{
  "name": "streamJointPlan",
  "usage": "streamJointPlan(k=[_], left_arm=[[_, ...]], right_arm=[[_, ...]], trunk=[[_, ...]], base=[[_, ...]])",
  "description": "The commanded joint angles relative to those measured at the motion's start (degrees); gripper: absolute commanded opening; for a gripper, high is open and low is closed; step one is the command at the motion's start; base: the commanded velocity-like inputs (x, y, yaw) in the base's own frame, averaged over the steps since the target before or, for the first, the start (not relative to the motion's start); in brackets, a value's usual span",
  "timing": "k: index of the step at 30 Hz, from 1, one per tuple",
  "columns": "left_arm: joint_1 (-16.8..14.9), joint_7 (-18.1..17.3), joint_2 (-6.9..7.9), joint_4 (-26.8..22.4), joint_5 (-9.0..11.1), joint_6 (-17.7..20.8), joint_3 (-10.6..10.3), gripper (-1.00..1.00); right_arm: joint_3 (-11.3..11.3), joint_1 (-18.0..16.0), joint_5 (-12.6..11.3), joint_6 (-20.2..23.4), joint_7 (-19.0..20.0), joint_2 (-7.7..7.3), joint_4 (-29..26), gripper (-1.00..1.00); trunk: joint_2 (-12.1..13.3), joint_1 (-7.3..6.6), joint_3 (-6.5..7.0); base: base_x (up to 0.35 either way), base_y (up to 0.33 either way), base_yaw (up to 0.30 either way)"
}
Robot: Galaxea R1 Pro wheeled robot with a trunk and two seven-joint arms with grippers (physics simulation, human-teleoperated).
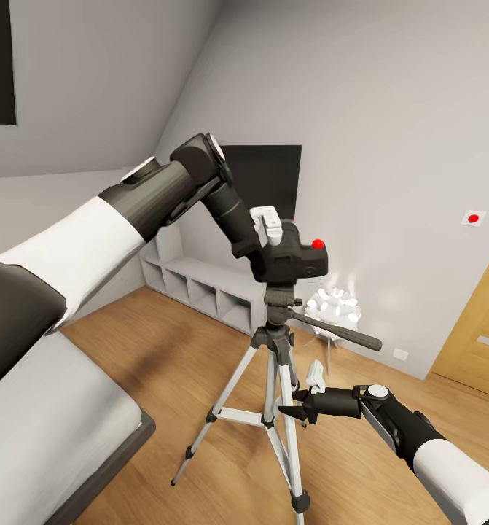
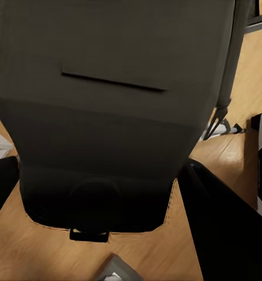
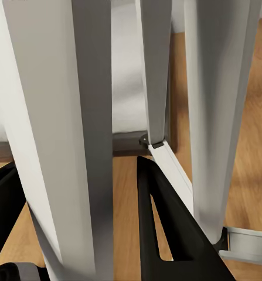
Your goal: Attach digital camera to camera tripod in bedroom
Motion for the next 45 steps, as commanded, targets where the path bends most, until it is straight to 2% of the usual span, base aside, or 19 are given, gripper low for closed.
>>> streamJointPlan(k=[1, 5, 8, 13, 18, 28, 45], left_arm=[[-0.18, -0.53, -0.04, 0.01, -0.57, 0.60, 0.01, -1.00], [-0.46, -0.53, -0.14, 0.11, -0.70, 0.53, -0.44, -1.00], [-0.52, -0.53, -0.17, 0.26, -0.82, 0.47, -1.88, -1.00], [-0.55, -0.53, -0.25, 0.63, -0.88, 0.50, -6.07, -1.00], [-0.56, -0.53, -0.27, 1.23, -0.90, 0.47, -7.47, -1.00], [-0.56, -0.53, -0.91, 4.66, -0.88, -0.34, -7.90, -1.00], [-0.56, -0.53, -1.56, 5.14, -0.82, -1.32, -7.84, -1.00]], right_arm=[[0.20, -0.02, 0.89, -0.77, 0.07, -0.05, 0.01, -1.00], [0.20, -0.02, 0.89, -0.77, 0.07, -0.05, 0.02, -1.00], [0.20, -0.02, 0.89, -0.77, 0.07, -0.05, 0.00, -1.00], [0.20, -0.03, 0.89, -0.77, 0.07, -0.05, 0.01, -1.00], [0.20, -0.02, 0.89, -0.77, 0.07, -0.05, 0.00, -1.00], [0.20, -0.02, 0.89, -0.77, 0.07, -0.05, 0.01, -1.00], [0.20, -0.02, 0.89, -0.77, 0.15, -0.05, 0.02, -1.00]], trunk=[[-0.10, 0.05, -0.15], [-0.10, 0.05, -0.15], [-0.10, 0.05, -0.15], [-0.10, 0.05, -0.15], [-0.10, 0.05, -0.15], [-0.10, 0.05, -0.15], [-0.10, 0.05, -0.15]], base=[[0.000, 0.000, 0.000], [0.000, 0.000, 0.000], [0.000, 0.000, 0.000], [0.000, 0.000, 0.000], [0.000, 0.000, 0.000], [0.000, 0.000, 0.000], [0.000, 0.000, 0.000]])
